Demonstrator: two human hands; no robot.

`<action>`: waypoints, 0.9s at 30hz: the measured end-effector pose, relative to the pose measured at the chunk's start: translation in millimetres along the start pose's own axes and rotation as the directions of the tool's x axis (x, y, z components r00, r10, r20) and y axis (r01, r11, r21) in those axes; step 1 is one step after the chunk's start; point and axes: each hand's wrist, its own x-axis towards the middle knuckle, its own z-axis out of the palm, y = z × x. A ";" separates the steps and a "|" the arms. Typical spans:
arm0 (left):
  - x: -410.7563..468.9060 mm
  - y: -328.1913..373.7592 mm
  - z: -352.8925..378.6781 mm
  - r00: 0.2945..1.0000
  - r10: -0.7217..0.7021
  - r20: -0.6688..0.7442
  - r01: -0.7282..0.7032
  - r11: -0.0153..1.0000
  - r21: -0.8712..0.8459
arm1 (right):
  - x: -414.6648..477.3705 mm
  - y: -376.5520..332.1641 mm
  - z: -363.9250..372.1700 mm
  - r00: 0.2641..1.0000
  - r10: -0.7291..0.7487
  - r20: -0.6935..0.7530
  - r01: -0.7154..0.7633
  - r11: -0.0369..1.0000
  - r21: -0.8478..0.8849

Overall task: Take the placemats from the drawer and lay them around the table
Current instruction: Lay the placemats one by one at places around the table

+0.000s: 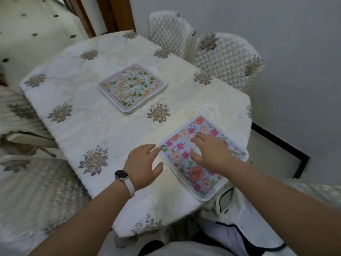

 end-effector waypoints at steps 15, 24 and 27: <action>-105.7 -18.8 -50.7 0.926 -0.370 -0.073 0.375 0.923 0.087 | 33.1 -87.6 -8.9 0.908 -0.414 0.060 0.415 0.910 -0.007; -208.2 -37.6 -84.0 0.806 -0.555 -0.206 0.577 0.814 0.062 | 34.8 -185.2 -7.1 0.788 -0.613 0.055 0.615 0.789 -0.008; -244.5 -50.6 -92.9 0.770 -0.598 -0.225 0.625 0.777 0.072 | 33.6 -227.3 -2.4 0.734 -0.677 0.055 0.678 0.735 -0.015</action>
